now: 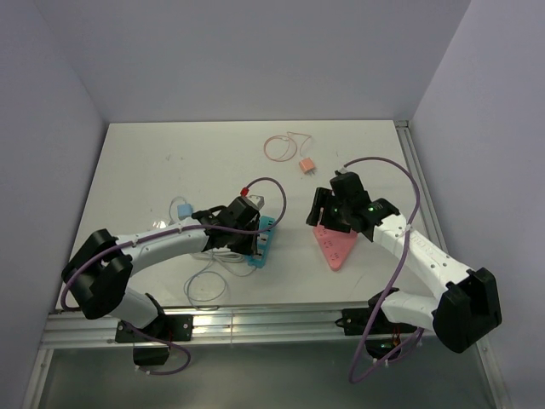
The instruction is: Insert the plug
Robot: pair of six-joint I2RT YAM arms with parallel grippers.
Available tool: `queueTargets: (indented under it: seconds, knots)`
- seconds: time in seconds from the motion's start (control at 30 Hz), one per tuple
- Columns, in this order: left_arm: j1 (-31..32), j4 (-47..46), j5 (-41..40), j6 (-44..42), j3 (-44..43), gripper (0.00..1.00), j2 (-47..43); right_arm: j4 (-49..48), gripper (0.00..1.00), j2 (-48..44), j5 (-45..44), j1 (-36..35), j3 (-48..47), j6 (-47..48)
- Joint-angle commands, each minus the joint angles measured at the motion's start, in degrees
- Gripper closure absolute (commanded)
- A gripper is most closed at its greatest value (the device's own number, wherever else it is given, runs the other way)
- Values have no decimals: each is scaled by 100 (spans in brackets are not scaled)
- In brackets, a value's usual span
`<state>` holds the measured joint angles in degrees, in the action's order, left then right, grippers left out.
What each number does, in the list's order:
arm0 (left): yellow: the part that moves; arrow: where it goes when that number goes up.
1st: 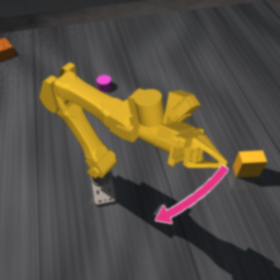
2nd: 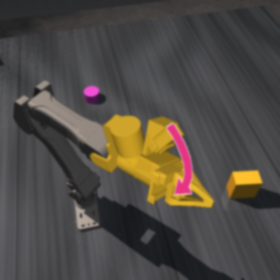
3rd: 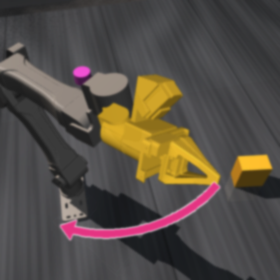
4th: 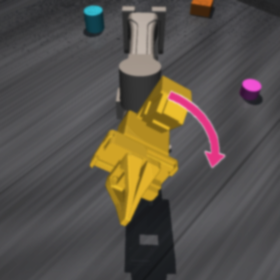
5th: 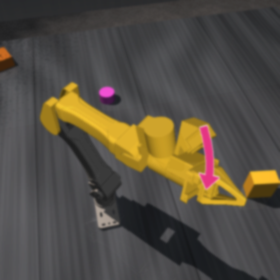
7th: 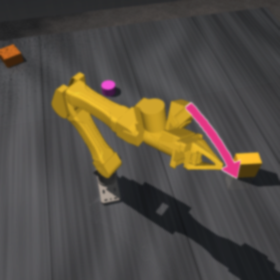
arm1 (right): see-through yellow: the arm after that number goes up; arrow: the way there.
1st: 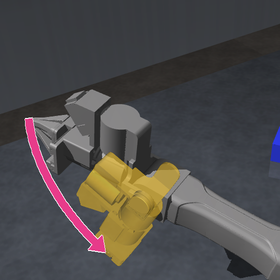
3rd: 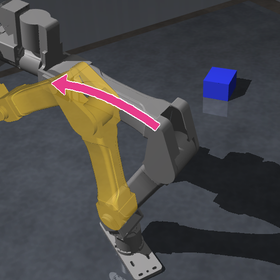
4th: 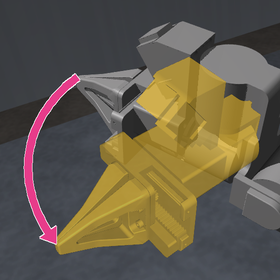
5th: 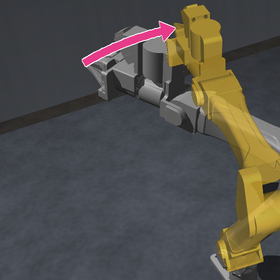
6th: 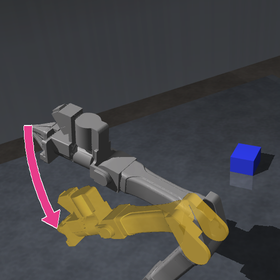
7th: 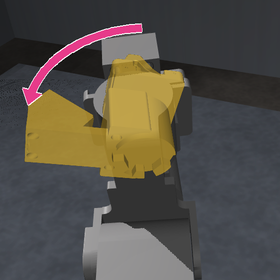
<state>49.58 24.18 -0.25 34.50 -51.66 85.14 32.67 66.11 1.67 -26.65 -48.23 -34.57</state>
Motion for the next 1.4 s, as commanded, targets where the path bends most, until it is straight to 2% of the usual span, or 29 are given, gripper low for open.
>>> queueTargets:
  seconds: [0.0, 0.73, 1.17, 1.37]
  knots:
    - [34, -186, 52, -93, 51, 100, 20, -182, 26, -168, 35, 46, 77, 117]
    - [60, -221, -317, -137, 68, 100, 248, -234, 26, -151, 70, 64, 165, 126]
    - [719, -107, -1328, 337, 165, 100, 898, -182, 26, -300, 61, 90, 279, 161]
    - [799, -555, -1083, 444, 604, 100, 1232, -173, 26, -423, 123, 108, 358, 152]
